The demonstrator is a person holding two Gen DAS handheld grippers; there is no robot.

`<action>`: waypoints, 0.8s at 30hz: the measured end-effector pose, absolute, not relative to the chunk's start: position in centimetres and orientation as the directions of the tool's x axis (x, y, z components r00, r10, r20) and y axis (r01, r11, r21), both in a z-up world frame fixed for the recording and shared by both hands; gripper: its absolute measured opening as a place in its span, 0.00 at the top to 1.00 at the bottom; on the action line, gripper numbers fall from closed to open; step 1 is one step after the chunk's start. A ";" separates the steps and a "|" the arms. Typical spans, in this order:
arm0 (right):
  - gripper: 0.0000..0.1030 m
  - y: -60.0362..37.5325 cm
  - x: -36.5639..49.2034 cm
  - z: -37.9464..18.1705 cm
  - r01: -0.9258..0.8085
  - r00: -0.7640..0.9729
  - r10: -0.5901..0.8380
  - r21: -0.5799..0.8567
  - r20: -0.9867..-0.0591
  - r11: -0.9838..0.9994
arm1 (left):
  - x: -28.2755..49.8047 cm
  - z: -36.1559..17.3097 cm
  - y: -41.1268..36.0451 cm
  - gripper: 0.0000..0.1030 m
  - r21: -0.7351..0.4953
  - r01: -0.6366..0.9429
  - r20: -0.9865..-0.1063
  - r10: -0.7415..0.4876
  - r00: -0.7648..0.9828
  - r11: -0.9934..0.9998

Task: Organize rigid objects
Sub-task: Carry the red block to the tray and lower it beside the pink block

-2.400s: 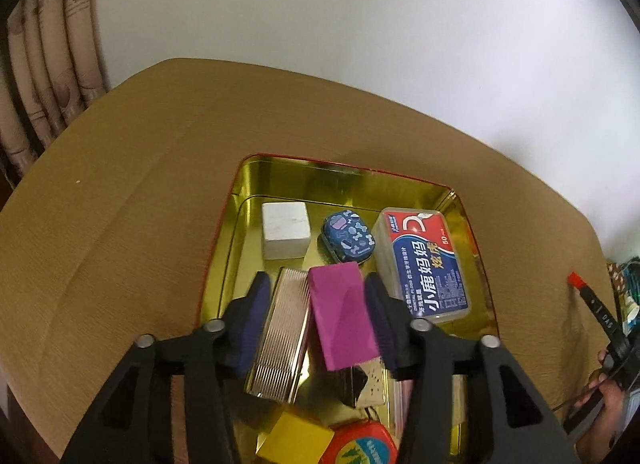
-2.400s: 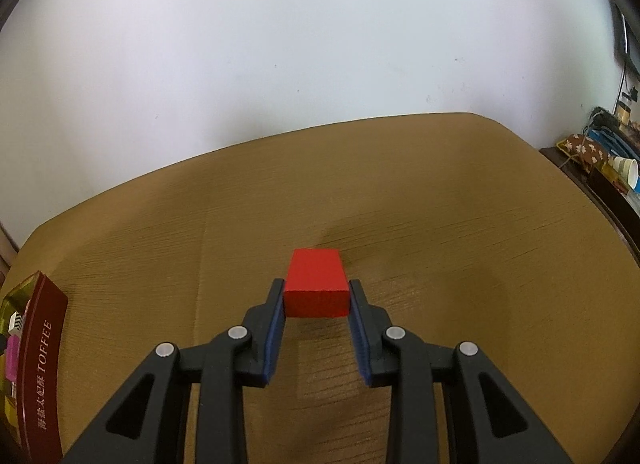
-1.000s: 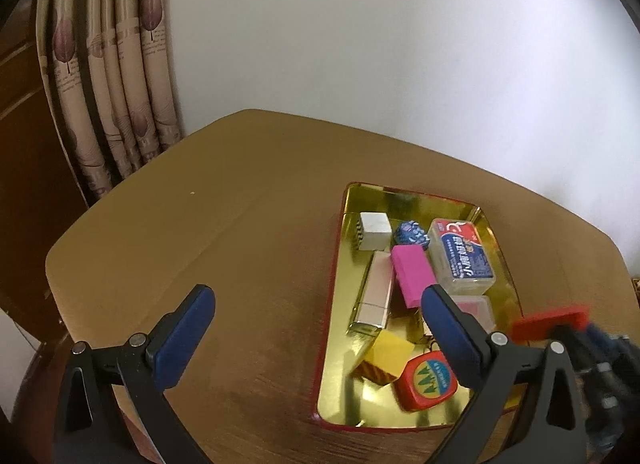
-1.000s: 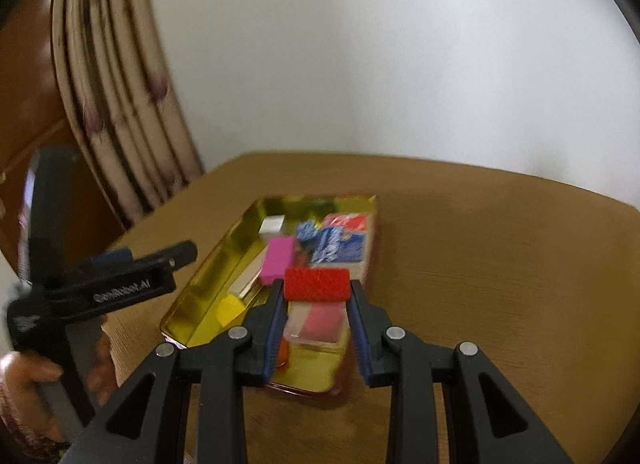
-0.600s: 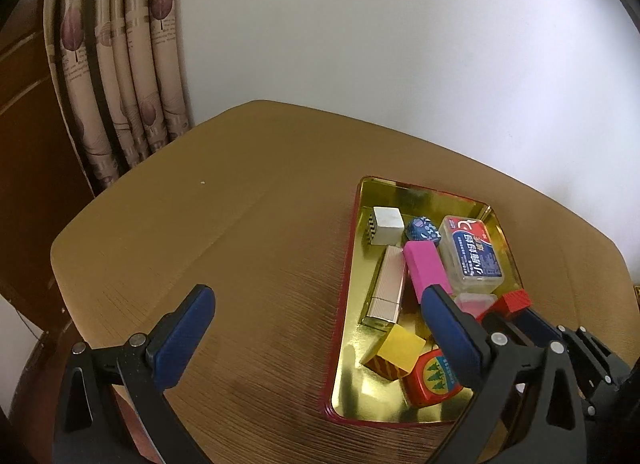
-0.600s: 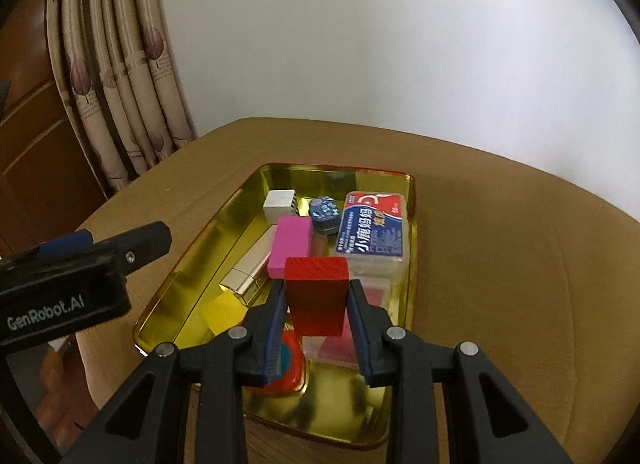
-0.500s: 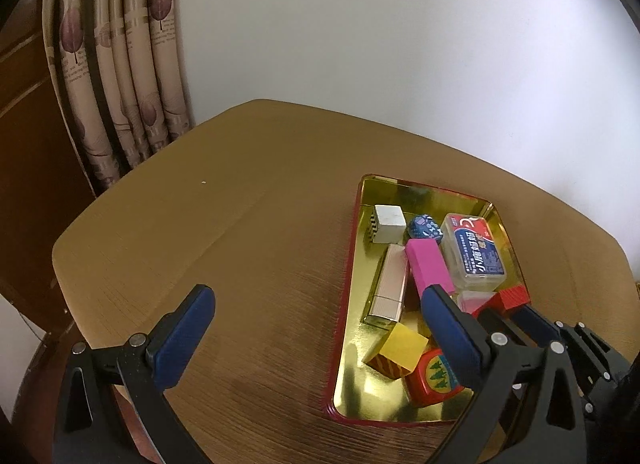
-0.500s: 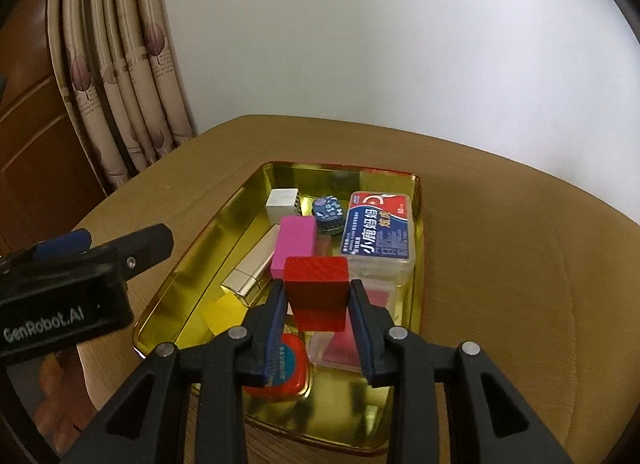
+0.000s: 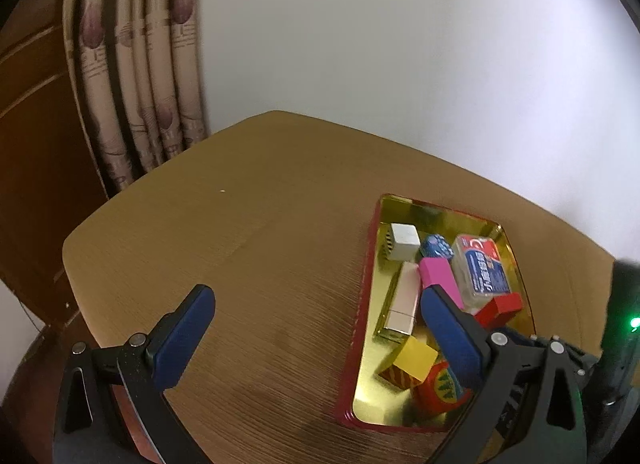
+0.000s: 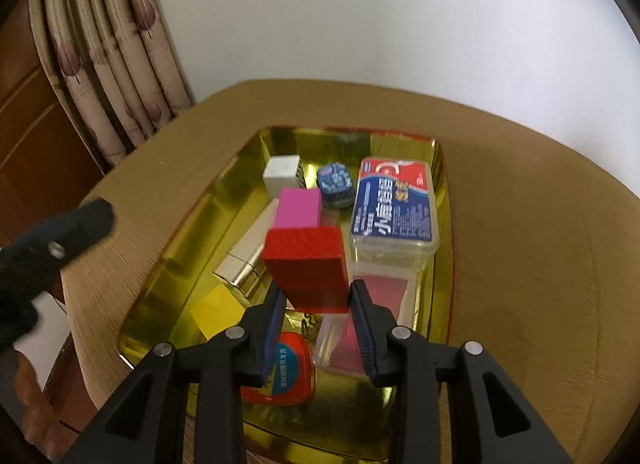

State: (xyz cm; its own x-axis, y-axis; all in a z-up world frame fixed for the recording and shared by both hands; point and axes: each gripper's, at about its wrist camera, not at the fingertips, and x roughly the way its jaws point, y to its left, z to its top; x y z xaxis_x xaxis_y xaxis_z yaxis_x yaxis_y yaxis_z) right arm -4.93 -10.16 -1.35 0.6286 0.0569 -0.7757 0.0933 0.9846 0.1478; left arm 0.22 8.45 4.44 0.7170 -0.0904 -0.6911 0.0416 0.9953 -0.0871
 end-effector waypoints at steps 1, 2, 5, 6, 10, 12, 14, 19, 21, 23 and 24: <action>0.67 -10.2 -4.9 -1.4 0.095 0.627 0.058 0.150 -0.777 0.984 | 0.3 4.5 8.6 0.01 -0.095 0.040 -0.690 -0.094 0.718 0.995; 0.67 -10.1 -5.0 -1.5 0.093 0.627 0.061 0.152 -0.776 0.984 | 0.3 4.5 8.7 0.01 -0.101 0.037 -0.689 -0.096 0.719 0.994; 0.67 -10.1 -5.1 -1.6 0.088 0.625 0.072 0.161 -0.777 0.983 | 0.5 4.5 9.0 0.01 -0.101 0.032 -0.691 -0.094 0.717 0.994; 0.67 -10.1 -5.2 -1.6 0.085 0.620 0.077 0.165 -0.781 0.983 | 0.5 4.4 8.9 0.01 -0.099 0.033 -0.693 -0.093 0.715 0.995; 0.69 -10.4 -6.4 -0.7 0.109 0.592 0.120 0.227 -0.797 0.968 | 0.7 4.5 9.1 0.01 -0.080 0.033 -0.692 -0.079 0.717 0.996; 0.69 -10.4 -7.0 -0.3 0.119 0.575 0.124 0.232 -0.809 0.965 | 0.7 4.5 9.2 0.01 -0.075 0.025 -0.692 -0.070 0.718 0.997; 0.68 -10.4 -7.3 -0.1 0.126 0.542 0.109 0.209 -0.833 0.970 | 0.8 4.5 9.3 0.01 -0.082 0.020 -0.692 -0.071 0.718 0.996; 0.68 -10.7 -6.5 0.0 0.135 0.516 0.124 0.223 -0.848 0.965 | 0.7 4.6 9.3 0.01 -0.084 0.028 -0.685 -0.078 0.725 0.996; 0.68 -11.0 -6.2 0.1 0.150 0.528 0.116 0.227 -0.841 0.962 | 0.7 4.7 9.3 0.01 -0.080 0.028 -0.680 -0.075 0.729 0.996; 0.68 -11.4 -6.1 0.1 0.169 0.545 0.114 0.243 -0.830 0.955 | 0.6 4.7 9.2 0.01 -0.074 0.026 -0.678 -0.069 0.732 0.997; 0.68 -11.6 -6.2 0.1 0.178 0.551 0.116 0.252 -0.826 0.951 | 0.7 4.6 9.1 0.01 -0.070 0.024 -0.679 -0.065 0.732 0.997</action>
